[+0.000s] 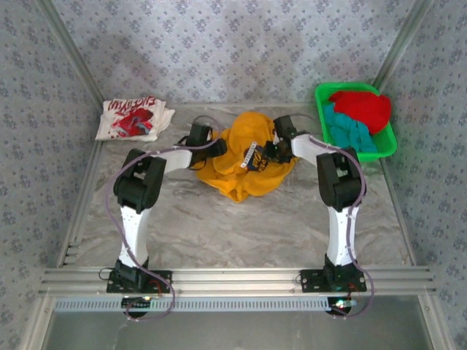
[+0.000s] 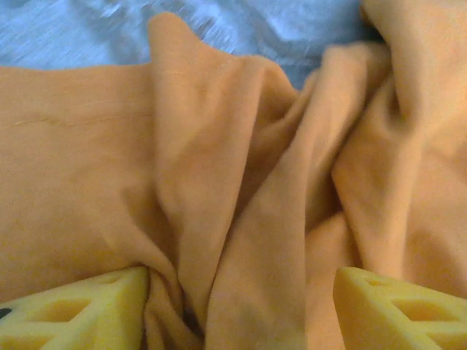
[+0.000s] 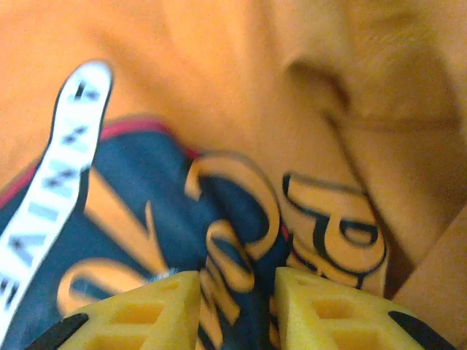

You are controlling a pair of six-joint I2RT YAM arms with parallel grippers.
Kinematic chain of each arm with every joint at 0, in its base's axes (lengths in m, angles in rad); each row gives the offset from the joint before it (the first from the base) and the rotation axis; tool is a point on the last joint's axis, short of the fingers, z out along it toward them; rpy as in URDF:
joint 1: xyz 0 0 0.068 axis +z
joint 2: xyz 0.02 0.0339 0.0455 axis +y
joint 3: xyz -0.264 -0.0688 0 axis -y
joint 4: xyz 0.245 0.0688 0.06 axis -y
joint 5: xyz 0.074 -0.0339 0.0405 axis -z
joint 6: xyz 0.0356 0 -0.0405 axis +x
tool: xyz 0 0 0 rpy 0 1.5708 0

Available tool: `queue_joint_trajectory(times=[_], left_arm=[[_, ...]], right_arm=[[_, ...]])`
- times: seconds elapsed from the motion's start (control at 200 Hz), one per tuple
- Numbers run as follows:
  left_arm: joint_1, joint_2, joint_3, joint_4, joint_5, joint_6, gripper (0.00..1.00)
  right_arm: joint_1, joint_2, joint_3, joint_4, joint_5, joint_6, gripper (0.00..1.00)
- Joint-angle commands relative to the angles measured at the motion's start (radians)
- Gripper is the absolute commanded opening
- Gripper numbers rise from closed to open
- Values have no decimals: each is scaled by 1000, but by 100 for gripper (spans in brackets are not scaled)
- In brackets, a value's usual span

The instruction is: Fold and stack the t-shirts

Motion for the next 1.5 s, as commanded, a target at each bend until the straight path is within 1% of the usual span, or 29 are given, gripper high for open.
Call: queue_joint_trajectory(times=[0.0,0.105,0.26,0.305,0.35,0.42,0.465,0.5,0.54,0.555,0.56,0.575,0.58,0.61,0.625,0.665,0.7,0.75,0.824,0.854,0.914,0.954,1.009,1.094,1.159,1.244,1.339,1.399,1.499], left_arm=[[14,114,152,-112,65,-8,67],[20,256,399,-178,117,4,68],[10,503,947,-386,254,30,71],[6,546,1100,-479,255,53,72],[2,557,1212,-552,238,84,74],[6,496,1262,-634,184,126,75],[12,404,1200,-652,137,148,75],[18,292,1067,-607,110,161,74],[30,124,819,-459,89,160,75],[34,84,705,-377,82,152,76],[36,32,672,-353,80,148,76],[42,-8,562,-265,75,136,78],[44,-58,523,-241,74,131,78],[58,-161,314,-77,60,101,82],[63,-237,233,-15,53,85,83],[77,-354,48,82,22,59,85],[79,-451,-67,86,-19,55,84],[69,-566,-194,38,-79,63,84],[39,-708,-375,-16,-167,51,81],[23,-759,-455,-18,-196,41,80],[-4,-848,-595,-22,-258,5,79],[-13,-890,-674,-11,-272,-27,78],[-14,-913,-745,5,-260,-70,77],[-34,-888,-781,31,-254,-99,76],[-57,-824,-770,60,-265,-103,75],[-61,-709,-718,88,-243,-110,74],[-58,-576,-632,100,-211,-111,73],[-58,-500,-578,119,-181,-99,71],[-53,-382,-487,154,-138,-67,63]], right_arm=[[59,-119,-155,20,-27,90,35],[134,-217,-300,62,-46,164,41],[301,-294,-370,141,-99,282,46],[342,-311,-365,162,-91,288,47],[371,-335,-350,154,-46,285,49],[375,-386,-344,148,15,271,52],[358,-427,-356,157,51,260,53],[341,-456,-366,169,75,247,54],[316,-481,-368,173,93,225,55],[307,-489,-367,172,98,213,56],[307,-492,-366,170,98,208,56],[296,-496,-360,166,99,196,56],[293,-498,-358,165,99,191,56],[272,-500,-339,151,103,181,56],[263,-498,-329,143,104,151,57],[241,-493,-297,129,106,107,57],[229,-480,-267,121,100,72,57],[213,-450,-218,103,82,28,57],[202,-375,-98,76,28,-35,51],[202,-334,-54,58,0,-58,46],[201,-242,42,21,-48,-88,32],[201,-172,104,1,-83,-105,24],[202,-69,206,-40,-111,-112,16],[199,77,349,-79,-138,-105,11],[199,180,451,-106,-138,-56,8],[183,277,557,-149,-135,-46,2],[148,302,536,-116,-103,22,1],[126,281,463,-77,-74,56,0],[92,220,301,-7,-57,100,0]])
